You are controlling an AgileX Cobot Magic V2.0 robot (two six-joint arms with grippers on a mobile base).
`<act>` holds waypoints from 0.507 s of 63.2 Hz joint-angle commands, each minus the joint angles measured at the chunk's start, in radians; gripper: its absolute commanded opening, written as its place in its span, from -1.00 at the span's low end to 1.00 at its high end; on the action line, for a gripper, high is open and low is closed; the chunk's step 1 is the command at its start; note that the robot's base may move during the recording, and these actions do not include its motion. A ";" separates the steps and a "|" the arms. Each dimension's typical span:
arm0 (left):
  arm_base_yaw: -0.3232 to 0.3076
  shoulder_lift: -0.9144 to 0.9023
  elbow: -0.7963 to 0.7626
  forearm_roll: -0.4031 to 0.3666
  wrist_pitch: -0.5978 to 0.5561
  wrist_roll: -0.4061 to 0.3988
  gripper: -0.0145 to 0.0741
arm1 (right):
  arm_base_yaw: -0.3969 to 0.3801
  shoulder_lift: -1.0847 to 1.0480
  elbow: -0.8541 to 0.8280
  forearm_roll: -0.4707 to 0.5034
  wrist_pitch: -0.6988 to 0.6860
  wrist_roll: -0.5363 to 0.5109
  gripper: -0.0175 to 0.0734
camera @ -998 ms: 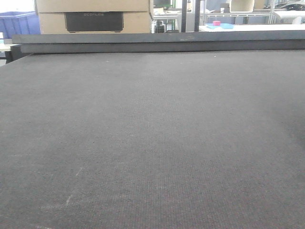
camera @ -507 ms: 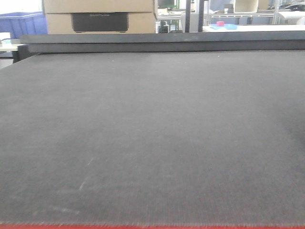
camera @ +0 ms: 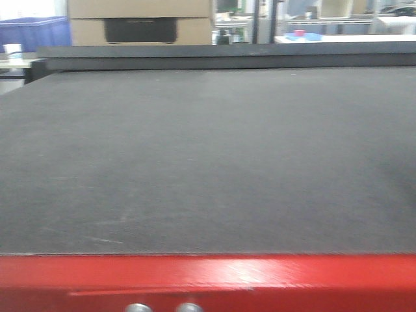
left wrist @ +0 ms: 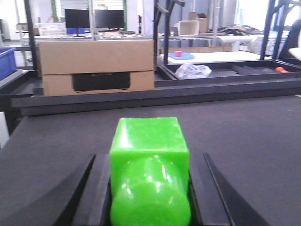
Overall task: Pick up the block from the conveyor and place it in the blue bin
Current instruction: 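Drive the base away from the conveyor holding both blocks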
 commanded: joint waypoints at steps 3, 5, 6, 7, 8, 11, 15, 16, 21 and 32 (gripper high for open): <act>-0.001 -0.004 0.000 0.002 -0.015 0.000 -0.92 | 0.000 -0.006 0.001 -0.002 -0.014 -0.005 -0.97; -0.001 -0.004 0.000 0.002 -0.015 0.000 -0.92 | 0.000 -0.006 0.001 -0.002 -0.014 -0.005 -0.97; -0.001 -0.004 0.000 0.002 -0.015 0.000 -0.92 | 0.000 -0.006 0.001 -0.002 -0.014 -0.005 -0.97; -0.001 -0.004 0.000 0.002 -0.015 0.000 -0.92 | 0.000 -0.006 0.001 -0.002 -0.014 -0.005 -0.97; -0.001 -0.004 0.000 0.002 -0.015 0.000 -0.92 | 0.000 -0.006 0.001 -0.002 -0.014 -0.005 -0.97; -0.001 -0.004 0.000 0.002 -0.015 0.000 -0.92 | 0.000 -0.006 0.001 -0.002 -0.014 -0.005 -0.97; -0.001 -0.004 0.000 0.002 -0.015 0.000 -0.92 | 0.000 -0.006 0.001 -0.002 -0.014 -0.005 -0.97; -0.001 -0.004 0.000 0.002 -0.015 0.000 -0.92 | 0.000 -0.006 0.001 -0.002 -0.014 -0.005 -0.97; -0.001 -0.004 0.000 0.002 -0.015 0.000 -0.92 | 0.000 -0.006 0.001 -0.002 -0.014 -0.005 -0.97; -0.001 -0.004 0.000 0.002 -0.015 0.000 -0.92 | 0.000 -0.006 0.001 -0.002 -0.017 -0.005 -0.97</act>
